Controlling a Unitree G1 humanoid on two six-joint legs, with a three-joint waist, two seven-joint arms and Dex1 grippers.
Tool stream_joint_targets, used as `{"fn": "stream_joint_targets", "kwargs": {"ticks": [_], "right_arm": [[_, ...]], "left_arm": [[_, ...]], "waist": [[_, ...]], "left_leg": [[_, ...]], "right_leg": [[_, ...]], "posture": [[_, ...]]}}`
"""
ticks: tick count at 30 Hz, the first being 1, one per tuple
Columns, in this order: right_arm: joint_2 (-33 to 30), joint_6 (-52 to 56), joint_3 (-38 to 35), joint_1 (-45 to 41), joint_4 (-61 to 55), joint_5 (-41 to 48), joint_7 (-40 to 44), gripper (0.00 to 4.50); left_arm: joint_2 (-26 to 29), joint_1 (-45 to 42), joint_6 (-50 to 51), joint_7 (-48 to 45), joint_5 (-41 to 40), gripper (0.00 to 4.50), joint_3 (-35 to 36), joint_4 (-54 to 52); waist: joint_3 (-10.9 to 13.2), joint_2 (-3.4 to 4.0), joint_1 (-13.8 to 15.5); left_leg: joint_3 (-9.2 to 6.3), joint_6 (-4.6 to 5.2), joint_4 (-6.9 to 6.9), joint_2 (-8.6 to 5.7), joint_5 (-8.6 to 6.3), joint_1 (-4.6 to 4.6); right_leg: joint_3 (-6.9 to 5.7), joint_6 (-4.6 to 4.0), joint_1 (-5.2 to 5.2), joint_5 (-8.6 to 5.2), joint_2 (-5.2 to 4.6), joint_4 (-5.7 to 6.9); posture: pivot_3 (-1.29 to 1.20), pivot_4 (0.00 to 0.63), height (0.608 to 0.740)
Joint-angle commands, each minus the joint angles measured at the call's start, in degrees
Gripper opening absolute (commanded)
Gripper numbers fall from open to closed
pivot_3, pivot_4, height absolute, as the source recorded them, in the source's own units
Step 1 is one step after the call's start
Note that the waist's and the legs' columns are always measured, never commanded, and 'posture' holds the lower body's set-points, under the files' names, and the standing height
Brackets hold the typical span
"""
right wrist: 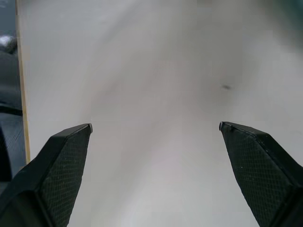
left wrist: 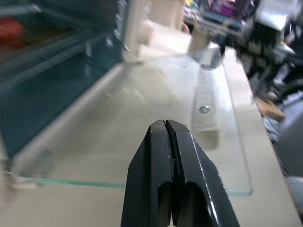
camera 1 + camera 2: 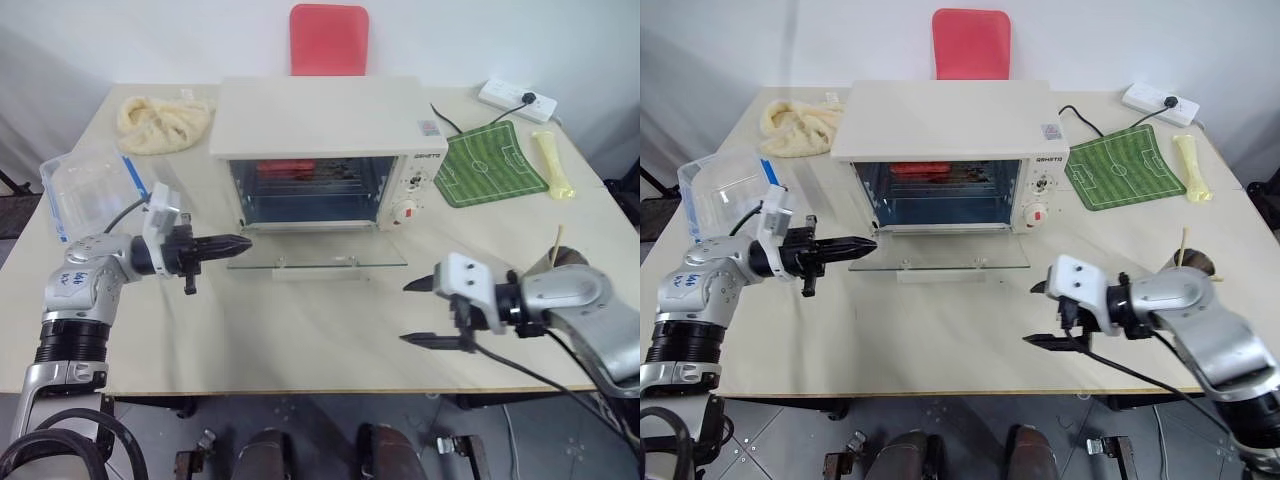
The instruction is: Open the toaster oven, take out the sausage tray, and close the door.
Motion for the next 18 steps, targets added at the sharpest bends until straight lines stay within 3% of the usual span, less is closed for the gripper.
{"fn": "stream_joint_targets", "kwargs": {"ticks": [1, 3, 9, 15, 18], "right_arm": [[-4.7, -1.2, -0.7, -0.6, -0.9, -4.0, -0.5, 4.5], [-4.4, -3.0, 1.7, -4.0, 0.2, -7.1, -2.4, 4.5], [8.0, -4.5, 10.7, -18.4, 2.6, -15.6, -11.8, 4.5], [21.5, -6.8, 18.4, -25.4, 8.5, -23.8, -20.8, 4.5], [24.6, -10.0, 21.7, -28.1, 13.2, -28.9, -23.2, 4.5]], "left_arm": [[1.2, 0.4, 1.2, -0.6, 1.8, 0.02, -1.5, -1.9], [1.2, 1.2, 0.7, -1.0, 3.0, 0.02, -2.9, -2.8], [1.2, 3.4, -2.2, 0.1, 8.1, 0.02, -6.3, -4.1], [0.0, 4.4, -5.6, 1.0, 10.1, 0.02, -6.8, -4.5], [-2.4, 4.5, -8.3, 1.5, 7.7, 0.02, -4.0, -4.7]], "waist": [[0.0, 0.0, 0.0], [0.0, 0.0, -0.1], [0.0, 0.0, -1.1], [0.0, 0.0, -1.4], [0.0, 0.0, -1.4]], "left_leg": [[0.0, 0.0, 0.01, 0.01, 0.0, 0.0], [0.02, 0.0, 0.02, 0.02, 0.0, 0.01], [0.08, -0.03, 0.01, 0.07, 0.01, 0.03], [0.06, -0.02, 0.03, 0.03, 0.01, -0.03], [0.02, -0.02, 0.03, 0.03, 0.02, -0.02]], "right_leg": [[0.01, 0.0, 0.0, 0.0, 0.0, 0.0], [0.03, -0.01, 0.0, -0.01, 0.0, 0.01], [0.06, -0.04, -0.1, -0.02, 0.01, 0.14], [0.05, -0.04, -0.14, -0.02, -0.03, 0.18], [0.03, -0.04, -0.14, -0.02, -0.03, 0.27]], "posture": [[0.0, 0.15, 0.74], [0.0, 0.15, 0.74], [0.0, 0.15, 0.74], [0.0, 0.15, 0.74], [0.0, 0.15, 0.74]]}}
